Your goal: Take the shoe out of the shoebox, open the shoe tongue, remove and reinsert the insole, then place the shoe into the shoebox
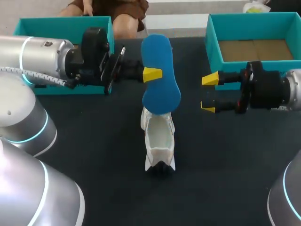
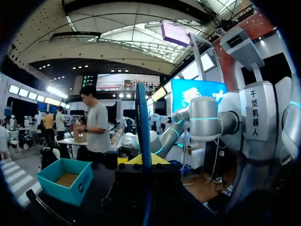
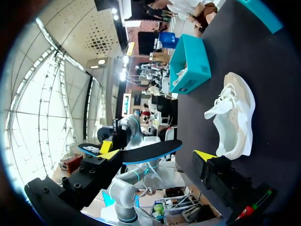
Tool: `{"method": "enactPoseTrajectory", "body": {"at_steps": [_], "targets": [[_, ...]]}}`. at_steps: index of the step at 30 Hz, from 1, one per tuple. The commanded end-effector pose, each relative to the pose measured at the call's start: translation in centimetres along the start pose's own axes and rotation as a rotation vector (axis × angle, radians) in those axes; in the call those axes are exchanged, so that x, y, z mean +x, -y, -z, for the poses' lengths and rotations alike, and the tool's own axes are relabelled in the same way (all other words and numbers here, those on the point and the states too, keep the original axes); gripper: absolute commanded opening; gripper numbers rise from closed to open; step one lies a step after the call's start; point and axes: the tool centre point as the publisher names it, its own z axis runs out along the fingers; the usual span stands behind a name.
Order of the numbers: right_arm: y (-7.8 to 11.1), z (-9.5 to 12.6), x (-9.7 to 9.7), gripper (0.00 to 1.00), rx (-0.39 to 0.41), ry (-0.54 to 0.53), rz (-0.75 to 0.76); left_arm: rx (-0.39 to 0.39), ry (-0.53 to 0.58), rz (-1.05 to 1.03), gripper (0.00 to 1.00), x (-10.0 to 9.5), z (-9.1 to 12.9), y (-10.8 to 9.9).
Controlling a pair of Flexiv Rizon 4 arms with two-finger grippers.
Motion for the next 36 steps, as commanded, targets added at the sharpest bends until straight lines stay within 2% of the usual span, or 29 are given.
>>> {"method": "enactPoseTrajectory", "body": {"at_steps": [1, 17, 19, 20, 22, 26, 28, 32, 36], "targets": [[0.0, -0.1, 0.0, 1.00, -0.002, 0.001, -0.001, -0.057, 0.046, -0.459, 0.00, -0.2, 0.9, -0.9], [0.0, -0.1, 0.0, 1.00, -0.002, 0.001, -0.001, -0.057, 0.046, -0.459, 0.00, -0.2, 0.9, -0.9], [0.0, -0.1, 0.0, 1.00, -0.002, 0.001, -0.001, -0.089, 0.032, -0.615, 0.00, 0.3, 0.8, -2.1], [0.0, -0.1, 0.0, 1.00, -0.002, 0.001, -0.001, -0.045, 0.018, -0.588, 0.00, 0.5, 0.9, -2.6], [0.0, -0.1, 0.0, 1.00, -0.002, 0.001, -0.001, -0.035, -0.015, -0.723, 0.00, 0.9, 1.0, -3.4], [0.0, -0.1, 0.0, 1.00, -0.002, 0.001, -0.001, -0.007, -0.016, -0.830, 0.00, 0.7, 1.2, -4.7], [0.0, -0.1, 0.0, 1.00, -0.002, 0.001, -0.001, -0.019, -0.037, -0.961, 0.00, 0.9, 1.4, -5.3], [0.0, -0.1, 0.0, 1.00, -0.002, 0.001, -0.001, -0.096, -0.059, -1.189, 0.00, 1.5, 1.4, -7.4], [0.0, -0.1, 0.0, 1.00, -0.002, 0.001, -0.001, -0.097, -0.066, -1.307, 0.00, 2.1, 1.3, -8.5]]}}
